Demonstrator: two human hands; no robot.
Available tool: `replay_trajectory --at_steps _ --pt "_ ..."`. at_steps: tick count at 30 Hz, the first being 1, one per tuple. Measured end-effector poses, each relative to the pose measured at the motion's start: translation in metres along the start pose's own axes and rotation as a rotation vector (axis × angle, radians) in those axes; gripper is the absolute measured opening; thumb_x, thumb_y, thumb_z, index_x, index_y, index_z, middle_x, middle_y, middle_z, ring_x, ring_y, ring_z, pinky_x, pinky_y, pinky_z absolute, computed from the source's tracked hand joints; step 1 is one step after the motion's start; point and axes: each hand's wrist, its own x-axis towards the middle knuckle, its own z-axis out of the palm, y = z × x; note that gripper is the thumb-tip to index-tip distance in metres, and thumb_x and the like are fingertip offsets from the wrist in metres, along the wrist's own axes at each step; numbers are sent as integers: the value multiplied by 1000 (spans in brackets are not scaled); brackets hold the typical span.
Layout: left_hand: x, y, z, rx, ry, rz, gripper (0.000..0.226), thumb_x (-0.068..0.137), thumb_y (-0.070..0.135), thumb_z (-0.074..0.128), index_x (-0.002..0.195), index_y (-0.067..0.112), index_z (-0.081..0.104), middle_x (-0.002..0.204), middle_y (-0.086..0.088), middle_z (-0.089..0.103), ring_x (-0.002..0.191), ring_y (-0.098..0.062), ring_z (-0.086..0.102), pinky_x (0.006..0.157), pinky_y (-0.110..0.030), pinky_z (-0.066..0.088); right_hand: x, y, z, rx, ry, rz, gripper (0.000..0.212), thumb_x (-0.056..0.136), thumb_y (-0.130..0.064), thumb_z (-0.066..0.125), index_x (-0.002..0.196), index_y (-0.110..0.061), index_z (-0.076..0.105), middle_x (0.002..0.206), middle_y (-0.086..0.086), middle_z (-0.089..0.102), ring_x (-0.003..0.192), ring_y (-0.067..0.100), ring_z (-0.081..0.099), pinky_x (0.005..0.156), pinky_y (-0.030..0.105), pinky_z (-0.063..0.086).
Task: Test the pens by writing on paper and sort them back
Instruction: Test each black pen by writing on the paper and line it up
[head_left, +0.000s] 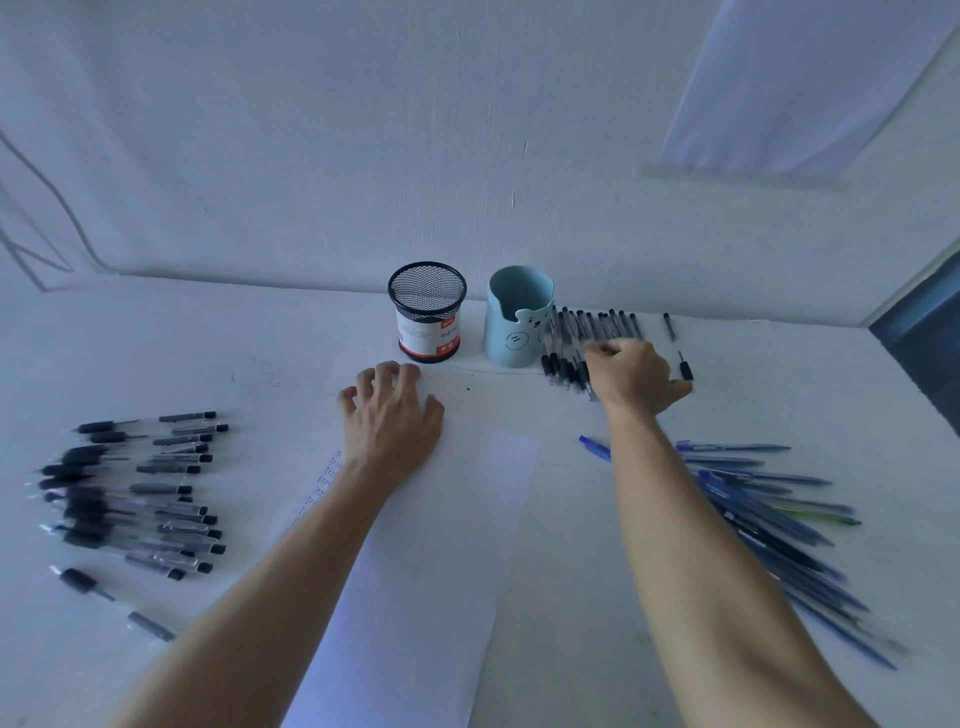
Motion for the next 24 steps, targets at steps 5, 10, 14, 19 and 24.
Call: replay_trajectory --at_steps 5,10,14,19,24 --pt "-1 0 -1 -10 -2 -4 42 94 41 48 130 19 52 137 -4 50 130 -28 37 106 -44 26 -16 -2 -5 70 64 -50 29 83 -46 57 101 -28 72 93 -8 72 89 21 60 77 37 15" --pt "-2 -2 -4 -112 -7 -42 42 94 40 51 131 22 54 140 -2 50 134 -24 34 111 -41 22 -65 -13 -10 187 141 -220 21 83 -41 58 89 -26 71 81 -12 70 76 14 59 76 34 23" --pt "-1 -5 -12 -297 -5 -110 37 95 33 53 130 22 56 138 -3 55 134 -24 38 110 -39 23 -117 -12 2 283 32 -554 34 79 -44 47 89 -25 74 82 -8 71 82 20 65 81 35 40" --pt "-1 -22 -33 -756 -3 -195 30 95 13 50 121 19 63 125 0 64 120 -20 55 96 -30 40 -158 -2 14 -18 -333 -738 71 76 -62 28 130 -33 62 142 -5 55 139 21 39 115 44 22" --pt "-9 -50 -54 -796 45 -226 28 93 5 50 107 22 68 109 8 66 106 -14 60 93 -30 46 -171 8 16 -217 -494 -762 82 78 -68 13 153 -38 26 166 -3 12 153 20 4 121 48 -2"
